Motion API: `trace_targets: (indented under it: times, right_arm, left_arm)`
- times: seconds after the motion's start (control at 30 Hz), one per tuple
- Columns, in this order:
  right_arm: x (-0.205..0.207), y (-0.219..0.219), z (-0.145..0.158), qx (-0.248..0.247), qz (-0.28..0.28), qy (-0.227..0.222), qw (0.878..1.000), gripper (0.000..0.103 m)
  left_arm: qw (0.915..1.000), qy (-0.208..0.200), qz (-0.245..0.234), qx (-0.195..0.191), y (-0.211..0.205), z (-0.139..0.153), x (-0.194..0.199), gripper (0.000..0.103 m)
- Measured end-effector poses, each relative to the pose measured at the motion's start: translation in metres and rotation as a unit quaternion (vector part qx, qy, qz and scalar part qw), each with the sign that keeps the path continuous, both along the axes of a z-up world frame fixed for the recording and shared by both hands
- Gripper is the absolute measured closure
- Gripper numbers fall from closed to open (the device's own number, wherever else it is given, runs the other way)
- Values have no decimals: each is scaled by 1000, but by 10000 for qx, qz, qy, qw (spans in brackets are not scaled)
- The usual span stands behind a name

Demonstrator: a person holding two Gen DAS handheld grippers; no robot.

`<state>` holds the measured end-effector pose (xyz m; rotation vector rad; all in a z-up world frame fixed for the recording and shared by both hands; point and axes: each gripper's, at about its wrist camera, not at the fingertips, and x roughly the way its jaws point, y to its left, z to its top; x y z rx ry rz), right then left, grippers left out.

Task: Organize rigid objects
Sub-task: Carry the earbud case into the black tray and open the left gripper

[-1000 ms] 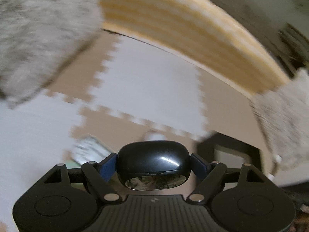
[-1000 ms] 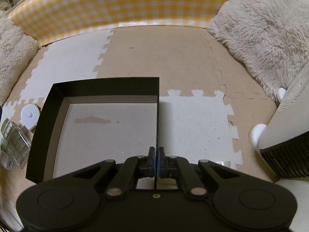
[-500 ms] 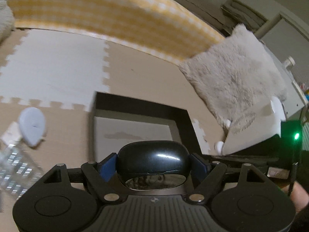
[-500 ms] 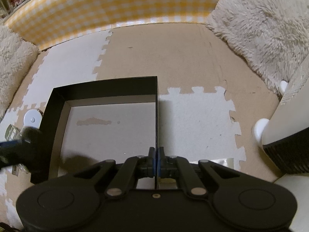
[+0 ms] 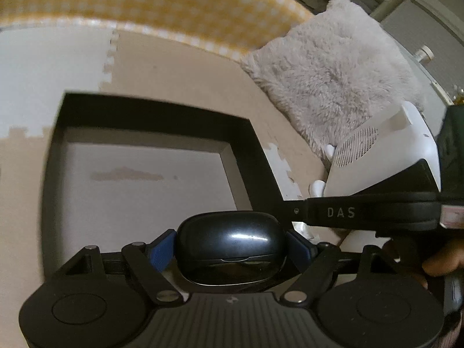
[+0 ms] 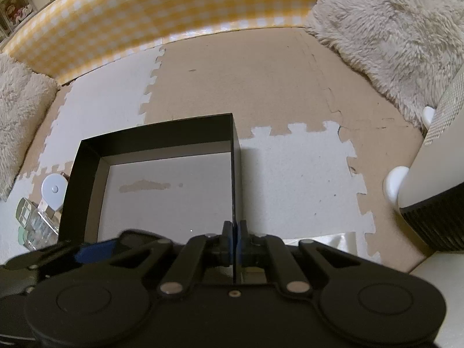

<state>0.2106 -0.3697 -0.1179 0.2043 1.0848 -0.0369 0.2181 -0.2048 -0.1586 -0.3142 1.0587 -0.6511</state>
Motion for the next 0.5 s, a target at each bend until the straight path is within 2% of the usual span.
trace_targets:
  times: [0.2, 0.3, 0.4, 0.5]
  right_arm:
    - [-1, -2, 0, 84, -12, -6, 10000, 99]
    - [0, -3, -1, 97, -13, -5, 10000, 99]
    - [0, -3, -1, 98, -10, 4, 10000, 99]
    - [0, -3, -1, 109, -13, -3, 9999, 99]
  left_arm:
    - [9997, 252, -14, -61, -17, -9, -1, 22]
    - [9992, 393, -18, -4, -17, -13, -1, 12]
    - [9985, 548, 4, -26, -15, -19, 1, 11]
    - [9985, 537, -35, 14, -16, -19, 0, 10]
